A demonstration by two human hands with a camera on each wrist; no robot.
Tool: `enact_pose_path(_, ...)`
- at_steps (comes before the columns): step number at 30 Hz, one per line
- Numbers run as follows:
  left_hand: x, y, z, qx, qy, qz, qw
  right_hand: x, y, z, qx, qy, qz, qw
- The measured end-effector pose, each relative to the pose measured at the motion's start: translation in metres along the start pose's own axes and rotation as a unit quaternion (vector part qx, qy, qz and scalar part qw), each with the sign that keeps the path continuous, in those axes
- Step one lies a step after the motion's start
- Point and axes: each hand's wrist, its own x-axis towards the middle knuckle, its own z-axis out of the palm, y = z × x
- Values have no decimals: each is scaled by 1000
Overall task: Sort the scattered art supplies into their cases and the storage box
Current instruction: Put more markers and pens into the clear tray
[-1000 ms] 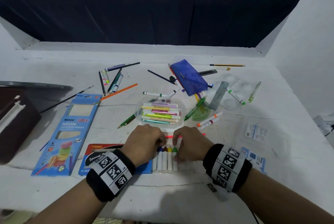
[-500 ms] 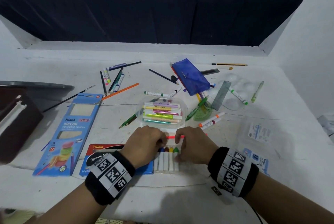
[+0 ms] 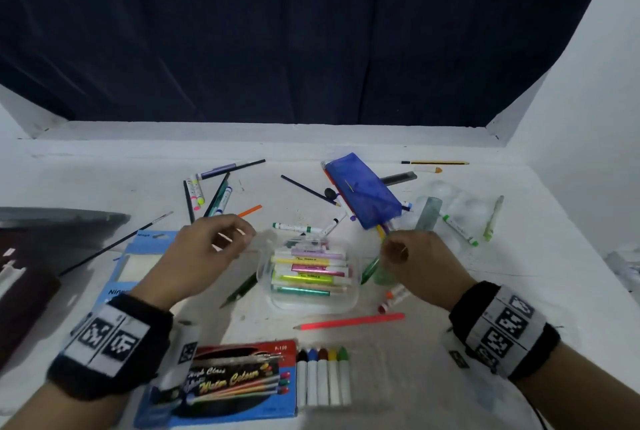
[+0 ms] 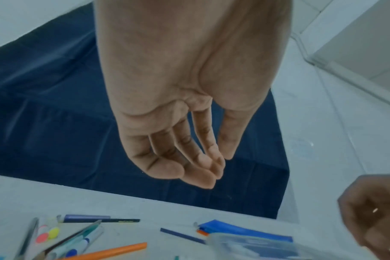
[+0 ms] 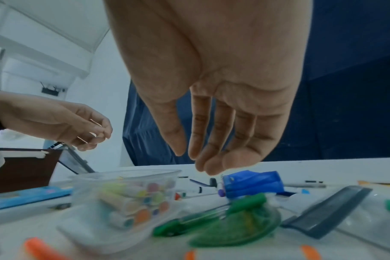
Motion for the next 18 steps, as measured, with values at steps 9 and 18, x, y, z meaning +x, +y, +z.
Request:
enact_pose_path(9,105,-27,28,127,-231,119,957,78,16,-14,-182,-70,28,980)
enact_pose_path(18,140,-29,55,163,-300,203,918,119,11,-9,-224,-144,13,964)
